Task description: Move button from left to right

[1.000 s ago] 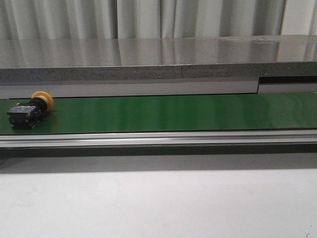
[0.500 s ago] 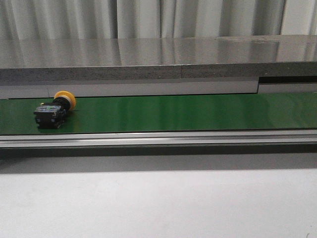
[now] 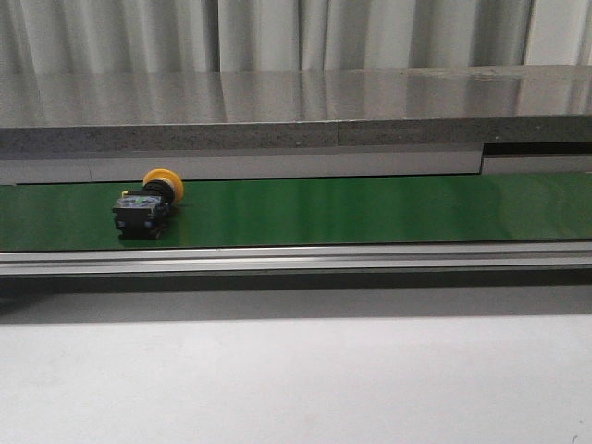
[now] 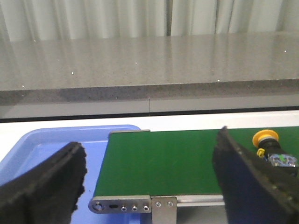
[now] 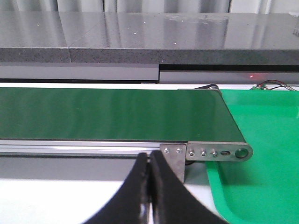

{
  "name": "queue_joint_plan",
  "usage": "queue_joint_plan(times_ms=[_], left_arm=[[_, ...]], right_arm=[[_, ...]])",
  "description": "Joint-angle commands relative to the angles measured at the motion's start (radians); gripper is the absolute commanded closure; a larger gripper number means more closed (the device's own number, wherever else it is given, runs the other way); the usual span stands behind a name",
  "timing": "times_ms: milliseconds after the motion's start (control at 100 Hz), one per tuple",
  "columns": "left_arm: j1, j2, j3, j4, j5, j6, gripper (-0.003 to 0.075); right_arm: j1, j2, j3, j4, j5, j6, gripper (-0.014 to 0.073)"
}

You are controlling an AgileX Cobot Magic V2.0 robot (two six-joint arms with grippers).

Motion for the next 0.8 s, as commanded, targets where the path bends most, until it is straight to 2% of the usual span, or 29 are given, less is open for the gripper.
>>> queue_joint_plan(times_ms=[0, 210, 420, 690, 790], left_arm=[[-0.005, 0.008, -0.028, -0.010, -0.029, 0.002, 0.0274], [-0.005, 0.008, -0.028, -0.010, -0.023, 0.002, 0.0484], [-0.005, 0.008, -0.028, -0.010, -0.027, 0.002, 0.0743], [-0.005, 0.008, -0.028, -0.010, -0.027, 0.002, 0.0741], [-0.005, 0.008, -0.028, -0.010, -0.027, 0.002, 0.0741]], right_arm=[[-0.007, -0.018, -0.015, -0.002, -0.085, 0.002, 0.0661], [-0.007, -0.018, -0.015, -0.002, -0.085, 0.002, 0.0661], [-0.007, -0.018, -0.015, -0.002, -0.085, 0.002, 0.0661], [-0.007, -0.018, -0.015, -0.002, -0.086, 0.002, 0.0661], [-0.007, -0.018, -0.017, -0.002, -0.132, 0.002, 0.0661]])
